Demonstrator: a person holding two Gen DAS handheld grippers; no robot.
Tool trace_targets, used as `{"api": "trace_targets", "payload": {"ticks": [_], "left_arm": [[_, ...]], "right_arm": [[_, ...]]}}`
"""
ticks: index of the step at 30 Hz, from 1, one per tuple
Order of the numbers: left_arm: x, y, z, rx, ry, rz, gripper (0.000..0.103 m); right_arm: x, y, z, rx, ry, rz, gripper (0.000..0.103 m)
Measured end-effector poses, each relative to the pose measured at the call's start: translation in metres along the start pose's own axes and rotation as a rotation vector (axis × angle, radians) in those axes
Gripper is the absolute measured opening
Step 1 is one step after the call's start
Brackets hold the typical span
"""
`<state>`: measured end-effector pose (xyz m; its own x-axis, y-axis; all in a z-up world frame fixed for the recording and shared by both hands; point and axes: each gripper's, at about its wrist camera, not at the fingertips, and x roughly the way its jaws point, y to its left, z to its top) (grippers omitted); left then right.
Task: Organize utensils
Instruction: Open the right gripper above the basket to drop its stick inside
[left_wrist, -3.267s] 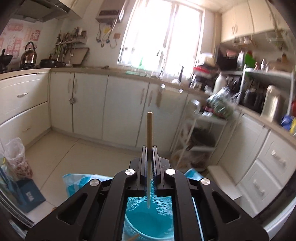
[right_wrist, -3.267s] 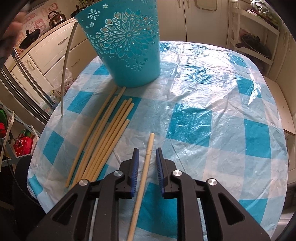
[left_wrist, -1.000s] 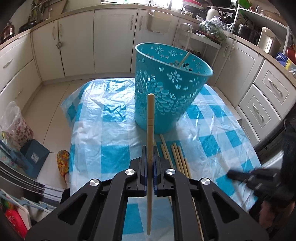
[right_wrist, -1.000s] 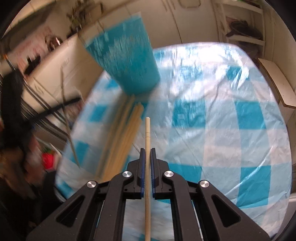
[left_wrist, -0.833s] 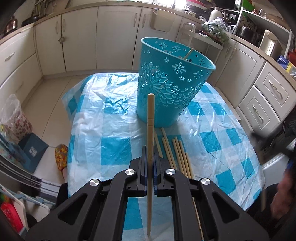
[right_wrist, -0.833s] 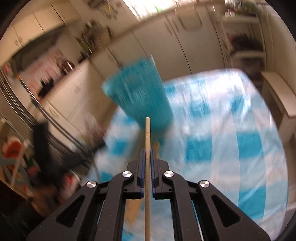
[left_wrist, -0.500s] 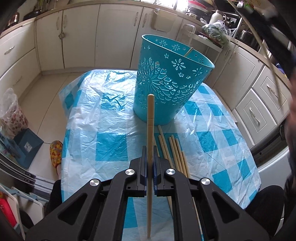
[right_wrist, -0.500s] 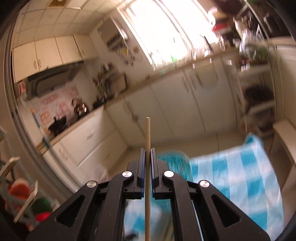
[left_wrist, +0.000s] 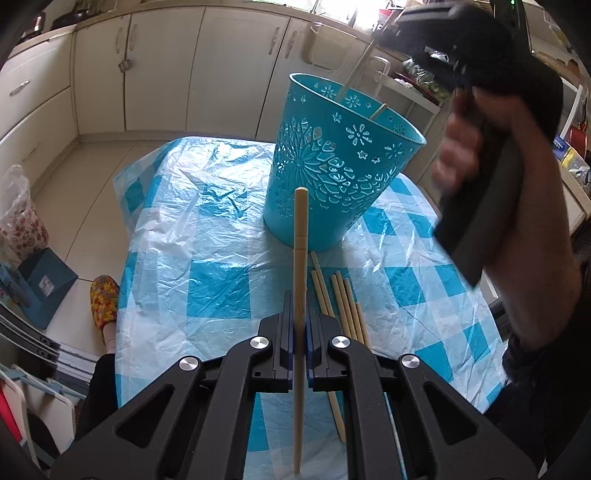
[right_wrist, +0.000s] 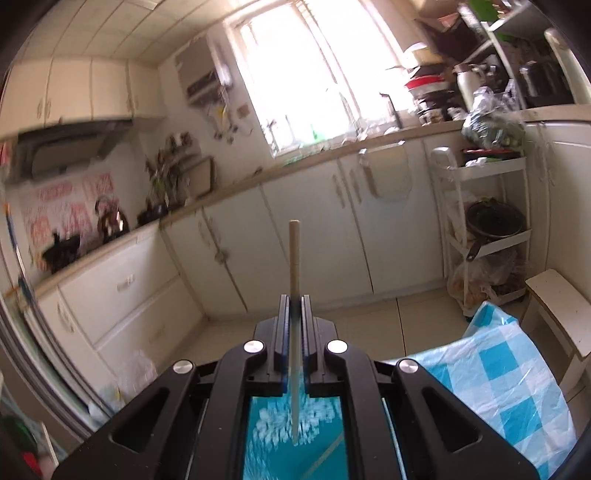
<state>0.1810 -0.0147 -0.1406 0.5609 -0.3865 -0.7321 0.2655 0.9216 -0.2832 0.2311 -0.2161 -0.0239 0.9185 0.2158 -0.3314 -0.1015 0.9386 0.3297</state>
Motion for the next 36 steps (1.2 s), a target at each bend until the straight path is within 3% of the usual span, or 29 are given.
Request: {"api": "trace_targets", "payload": {"ticks": [2, 4, 5, 9, 11, 14, 18, 22, 28, 36], "left_arm": [[-0.001, 0.001, 0.001, -0.009, -0.005, 0.001, 0.005], [-0.003, 0.002, 0.001, -0.010, -0.011, 0.006, 0.005], [-0.005, 0.001, 0.001, -0.010, -0.016, 0.009, 0.005], [-0.014, 0.001, 0.000, -0.010, -0.036, 0.018, 0.005], [-0.018, 0.001, -0.001, -0.015, -0.047, 0.018, 0.005], [-0.023, 0.002, -0.003, -0.021, -0.058, 0.017, 0.005], [-0.028, 0.000, -0.007, -0.029, -0.060, 0.015, 0.005], [-0.034, -0.003, -0.011, -0.026, -0.064, 0.017, 0.005], [-0.041, -0.002, -0.014, -0.032, -0.069, 0.012, 0.005], [-0.043, -0.003, -0.014, -0.032, -0.069, 0.011, 0.005]], "right_arm": [[0.000, 0.000, -0.008, -0.015, 0.060, 0.024, 0.008], [-0.008, -0.001, -0.011, -0.023, 0.077, 0.027, 0.024], [-0.017, -0.002, -0.011, -0.020, 0.071, 0.031, 0.026], [-0.066, -0.007, -0.013, -0.003, 0.046, 0.028, 0.030], [-0.087, -0.013, -0.024, 0.006, 0.077, 0.012, 0.030], [-0.101, -0.022, -0.061, 0.008, 0.213, -0.027, 0.030], [-0.086, -0.034, -0.127, 0.035, 0.479, -0.062, 0.025], [-0.066, -0.033, -0.163, 0.036, 0.593, -0.094, 0.021], [-0.055, -0.016, -0.180, -0.008, 0.632, -0.118, 0.020], [-0.052, 0.001, -0.183, -0.228, 0.633, -0.177, 0.010]]}}
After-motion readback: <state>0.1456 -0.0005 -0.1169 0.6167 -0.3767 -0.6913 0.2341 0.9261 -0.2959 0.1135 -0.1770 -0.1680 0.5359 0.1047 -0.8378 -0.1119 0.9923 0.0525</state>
